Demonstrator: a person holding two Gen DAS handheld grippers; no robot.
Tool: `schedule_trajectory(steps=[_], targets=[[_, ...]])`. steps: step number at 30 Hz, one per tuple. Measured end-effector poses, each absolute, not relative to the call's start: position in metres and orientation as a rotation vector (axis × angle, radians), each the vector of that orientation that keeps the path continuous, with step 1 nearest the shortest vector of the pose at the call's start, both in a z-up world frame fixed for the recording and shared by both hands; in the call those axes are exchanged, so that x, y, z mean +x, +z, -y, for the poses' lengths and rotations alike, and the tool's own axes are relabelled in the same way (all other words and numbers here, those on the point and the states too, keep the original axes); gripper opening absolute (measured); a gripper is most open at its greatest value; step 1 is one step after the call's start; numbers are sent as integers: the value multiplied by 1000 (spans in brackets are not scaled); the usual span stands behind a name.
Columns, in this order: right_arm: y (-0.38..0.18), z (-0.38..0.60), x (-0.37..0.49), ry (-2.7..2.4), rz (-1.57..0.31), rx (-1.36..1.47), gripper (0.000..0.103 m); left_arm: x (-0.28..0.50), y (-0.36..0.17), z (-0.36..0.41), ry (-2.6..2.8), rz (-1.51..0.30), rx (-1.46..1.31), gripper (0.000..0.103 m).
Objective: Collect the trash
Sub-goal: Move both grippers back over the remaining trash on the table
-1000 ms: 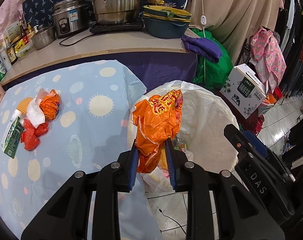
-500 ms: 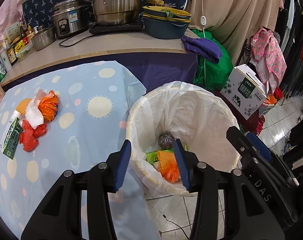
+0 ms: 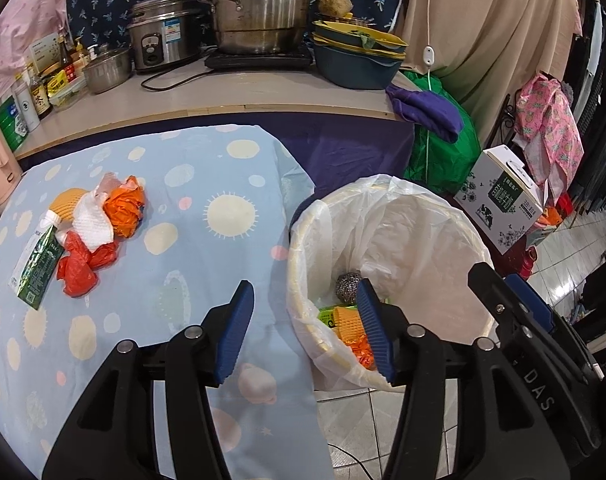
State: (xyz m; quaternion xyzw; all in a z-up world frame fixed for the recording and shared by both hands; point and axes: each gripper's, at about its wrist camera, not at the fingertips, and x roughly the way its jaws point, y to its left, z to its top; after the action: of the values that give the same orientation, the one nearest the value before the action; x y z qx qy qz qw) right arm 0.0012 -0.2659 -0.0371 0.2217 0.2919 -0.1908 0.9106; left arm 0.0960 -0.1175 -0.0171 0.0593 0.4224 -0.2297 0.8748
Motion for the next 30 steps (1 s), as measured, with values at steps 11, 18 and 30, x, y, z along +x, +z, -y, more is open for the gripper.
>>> schedule_trajectory(steps=[11, 18, 30], targets=[[-28, 232, 15, -348, -607, 410, 53, 105, -13, 77, -426, -873, 73, 60], [-23, 204, 26, -310, -617, 372, 54, 111, -13, 45, -377, -870, 34, 65], [-22, 149, 52, -230, -652, 294, 59, 128, -21, -26, -265, -882, -43, 76]])
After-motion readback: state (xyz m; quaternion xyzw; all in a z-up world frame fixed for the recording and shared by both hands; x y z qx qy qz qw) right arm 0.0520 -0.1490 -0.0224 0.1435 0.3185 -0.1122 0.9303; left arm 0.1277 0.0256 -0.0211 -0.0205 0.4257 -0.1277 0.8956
